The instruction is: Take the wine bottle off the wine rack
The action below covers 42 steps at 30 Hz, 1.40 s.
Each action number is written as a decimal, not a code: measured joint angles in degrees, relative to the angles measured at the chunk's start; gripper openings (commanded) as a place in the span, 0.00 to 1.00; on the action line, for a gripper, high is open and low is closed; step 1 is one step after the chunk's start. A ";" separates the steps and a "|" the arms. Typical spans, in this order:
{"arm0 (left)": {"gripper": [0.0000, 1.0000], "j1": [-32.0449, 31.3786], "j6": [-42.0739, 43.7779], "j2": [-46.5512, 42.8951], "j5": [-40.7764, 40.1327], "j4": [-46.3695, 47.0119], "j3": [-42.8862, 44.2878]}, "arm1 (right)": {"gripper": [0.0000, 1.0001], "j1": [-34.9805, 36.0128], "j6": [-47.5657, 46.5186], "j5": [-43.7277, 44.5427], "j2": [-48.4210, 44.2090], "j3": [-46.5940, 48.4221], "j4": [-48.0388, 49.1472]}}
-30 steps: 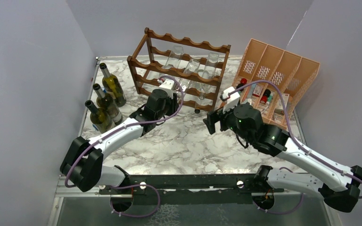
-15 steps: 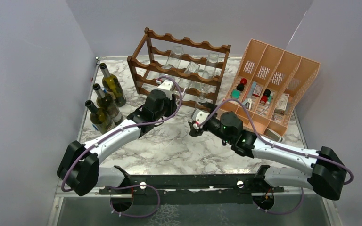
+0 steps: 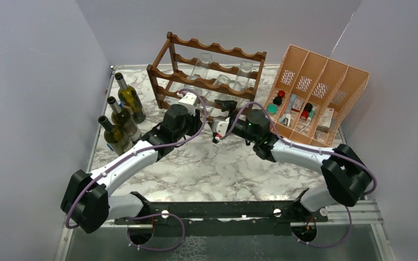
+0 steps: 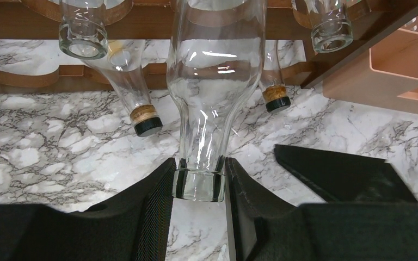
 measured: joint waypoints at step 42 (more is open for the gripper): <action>0.20 0.48 -2.82 -5.81 0.85 -6.71 0.42 | 0.44 0.33 -22.93 1.44 26.47 7.37 24.22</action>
